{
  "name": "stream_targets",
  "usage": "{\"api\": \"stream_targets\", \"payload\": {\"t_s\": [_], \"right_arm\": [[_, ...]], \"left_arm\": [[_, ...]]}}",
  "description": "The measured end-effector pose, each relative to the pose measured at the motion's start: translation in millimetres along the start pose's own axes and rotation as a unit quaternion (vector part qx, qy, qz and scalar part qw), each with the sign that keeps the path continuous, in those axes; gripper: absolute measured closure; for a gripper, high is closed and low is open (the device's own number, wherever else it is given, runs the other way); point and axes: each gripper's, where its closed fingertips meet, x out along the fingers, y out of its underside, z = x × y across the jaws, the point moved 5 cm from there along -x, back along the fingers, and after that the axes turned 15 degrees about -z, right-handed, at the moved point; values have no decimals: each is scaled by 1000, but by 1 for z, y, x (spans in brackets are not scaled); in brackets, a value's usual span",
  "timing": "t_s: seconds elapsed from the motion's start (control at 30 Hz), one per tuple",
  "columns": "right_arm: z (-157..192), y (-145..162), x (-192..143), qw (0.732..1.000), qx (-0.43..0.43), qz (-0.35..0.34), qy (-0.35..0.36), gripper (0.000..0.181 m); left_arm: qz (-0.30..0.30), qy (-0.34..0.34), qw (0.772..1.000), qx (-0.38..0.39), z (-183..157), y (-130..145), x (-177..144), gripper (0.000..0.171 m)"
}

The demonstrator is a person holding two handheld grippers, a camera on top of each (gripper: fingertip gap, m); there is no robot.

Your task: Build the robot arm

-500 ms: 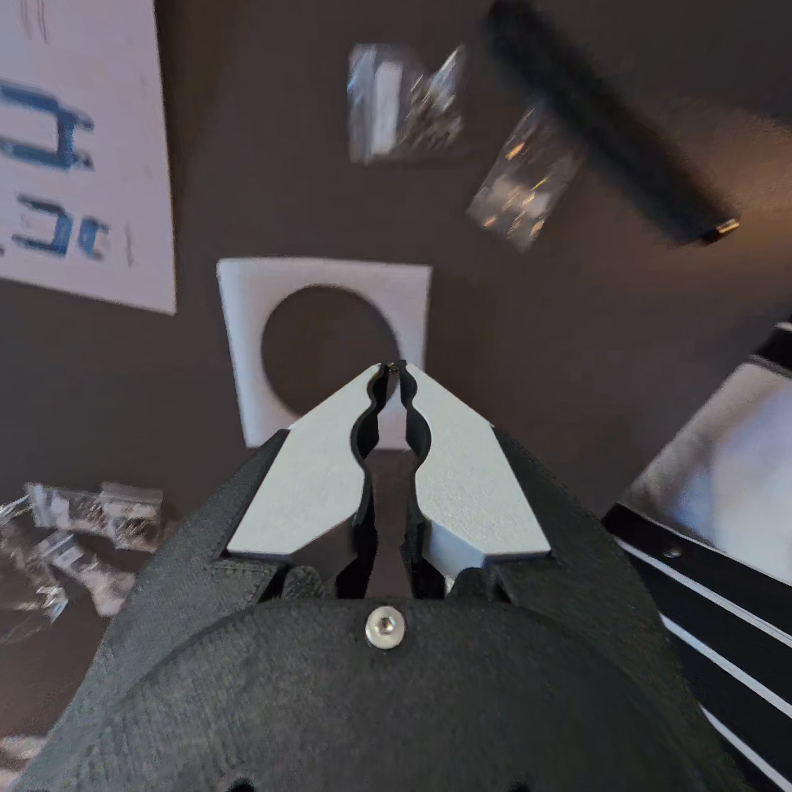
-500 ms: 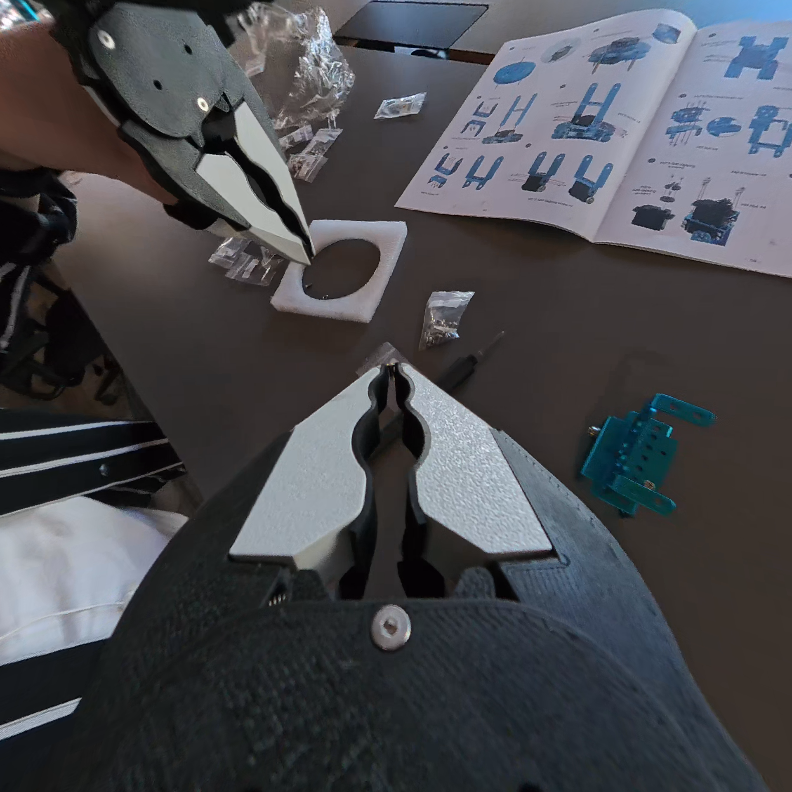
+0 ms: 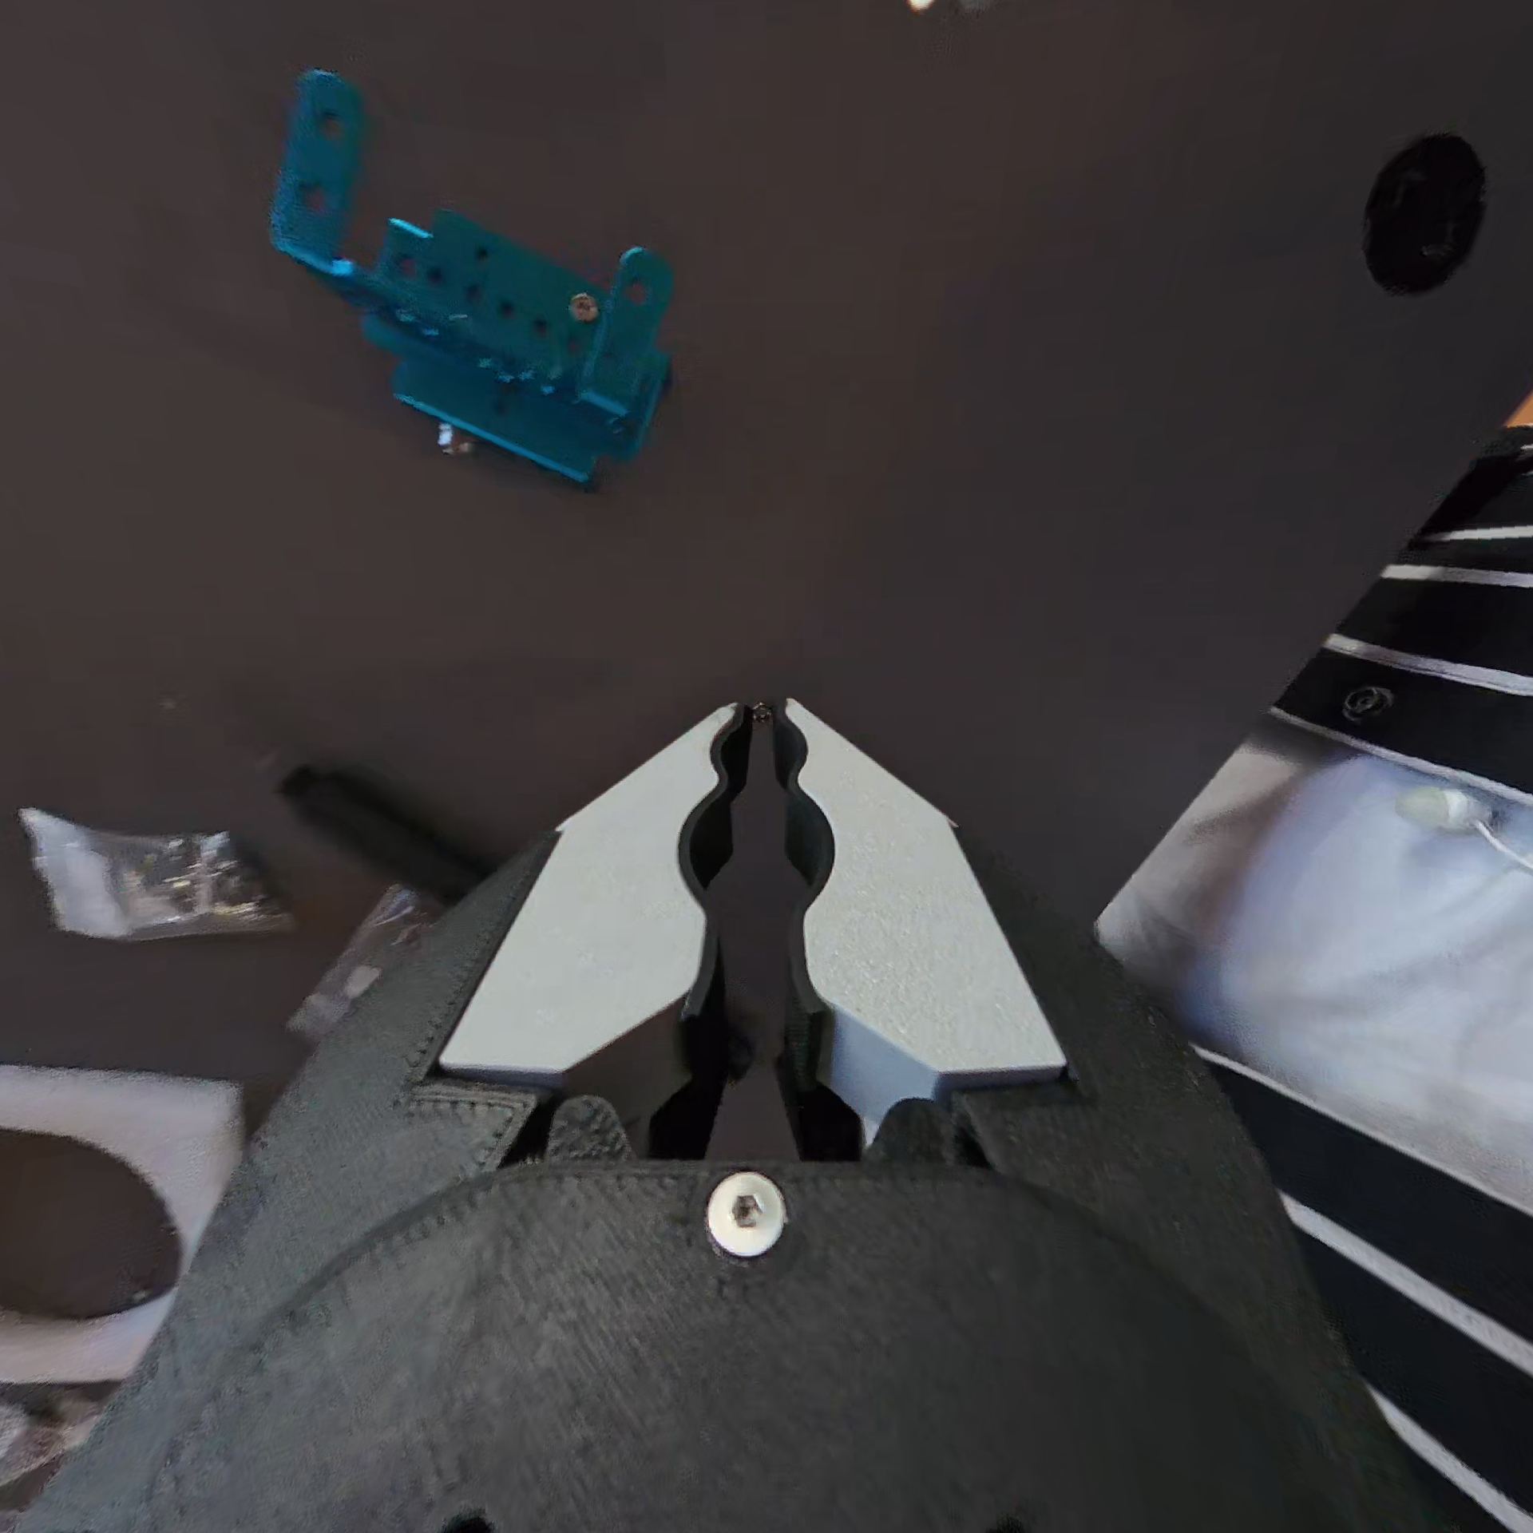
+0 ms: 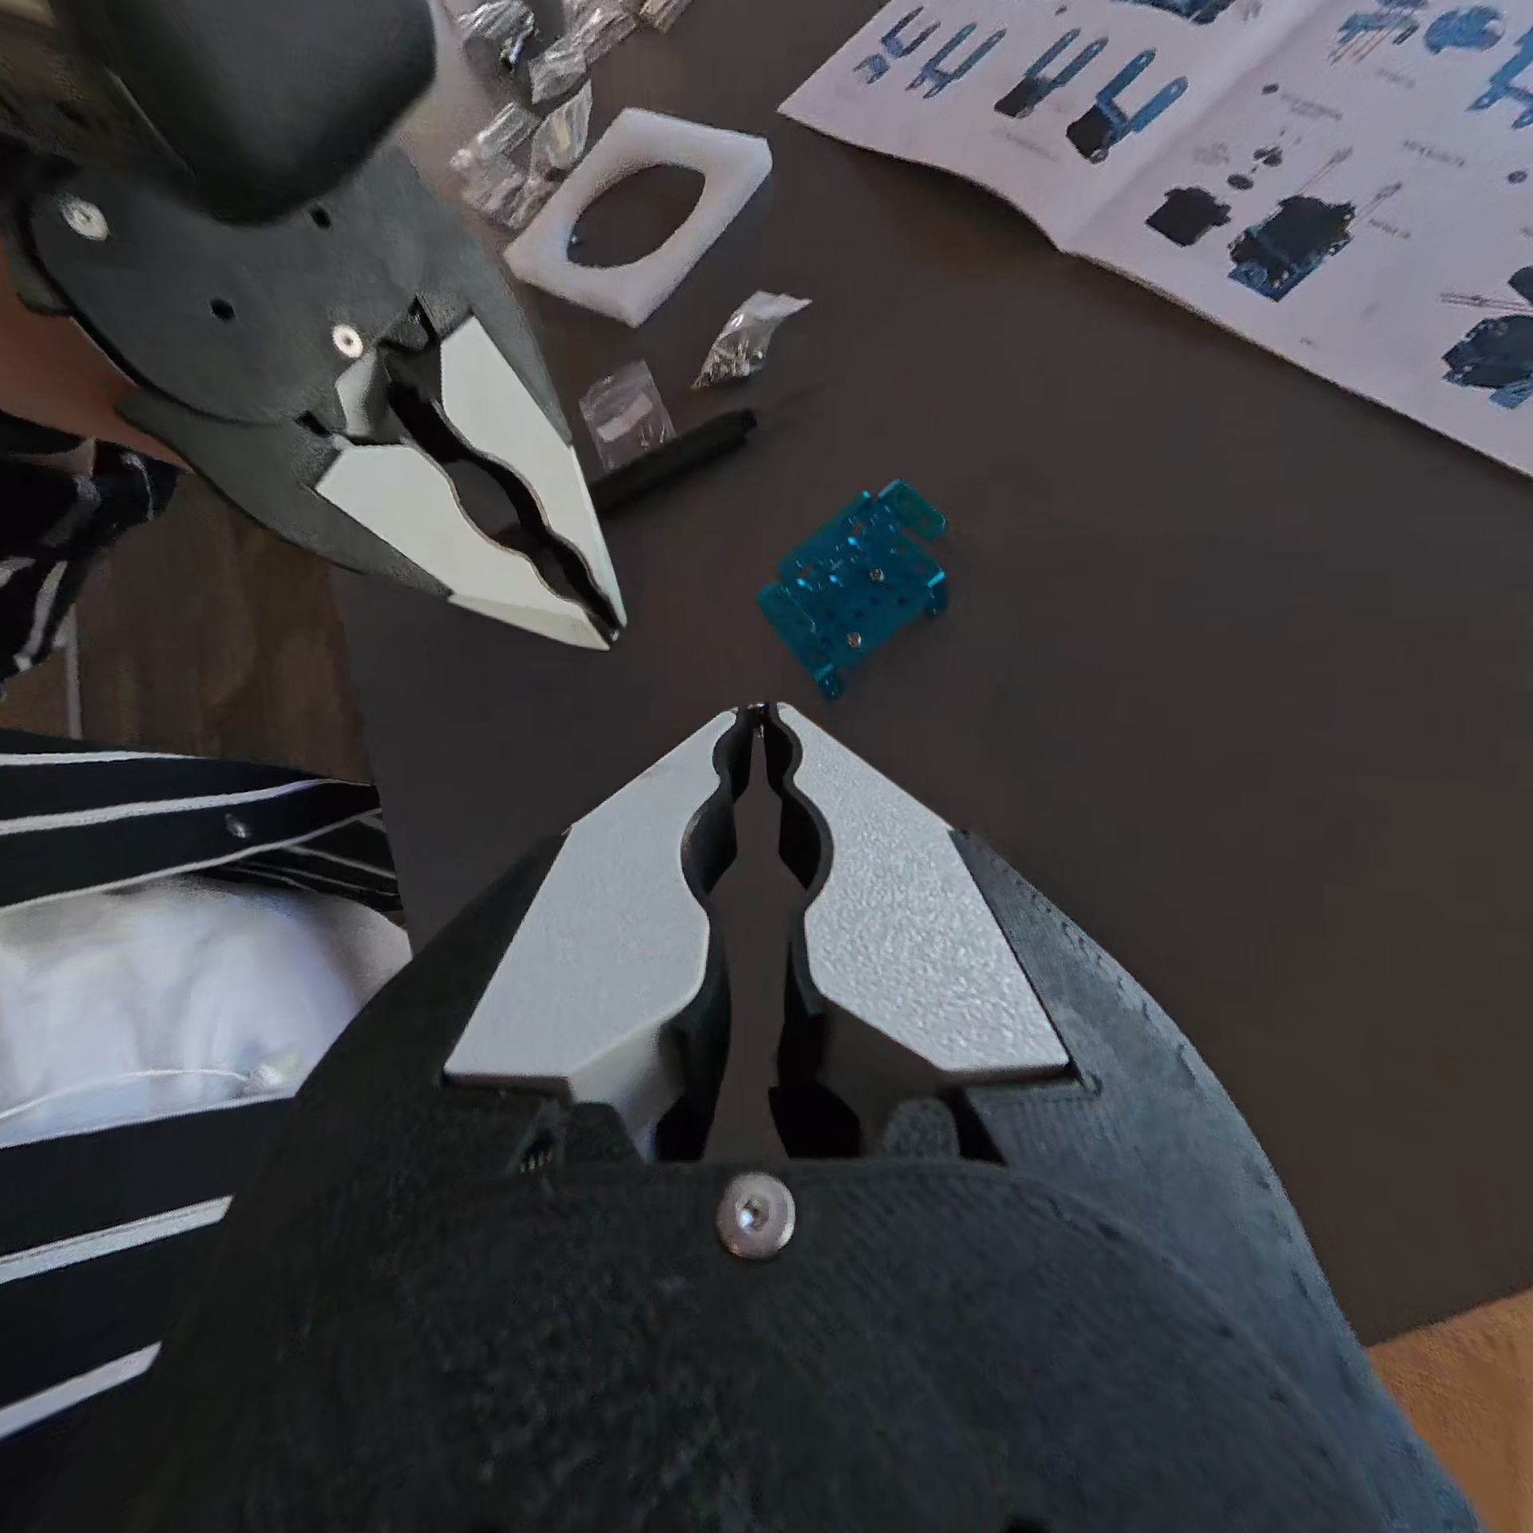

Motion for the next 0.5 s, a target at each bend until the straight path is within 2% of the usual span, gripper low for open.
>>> {"api": "stream_targets", "payload": {"t_s": [0.17,0.33,0.43,0.47,0.5], "right_arm": [[-25,24,-7,998,-20,14,-51,179],[-40,46,-5,993,-25,25,-109,179],[-48,52,-5,990,-42,31,-133,179],[-50,52,-5,988,-42,34,-143,179],[-51,52,-6,987,-43,31,-154,179]], "left_arm": [[14,-57,997,-55,-20,-3,32,167],[34,-134,986,-92,-32,-1,46,167],[10,-166,977,-132,-37,-2,48,167],[2,-180,973,-141,-37,-2,48,164],[-7,-200,968,-153,-36,0,46,147]]}}
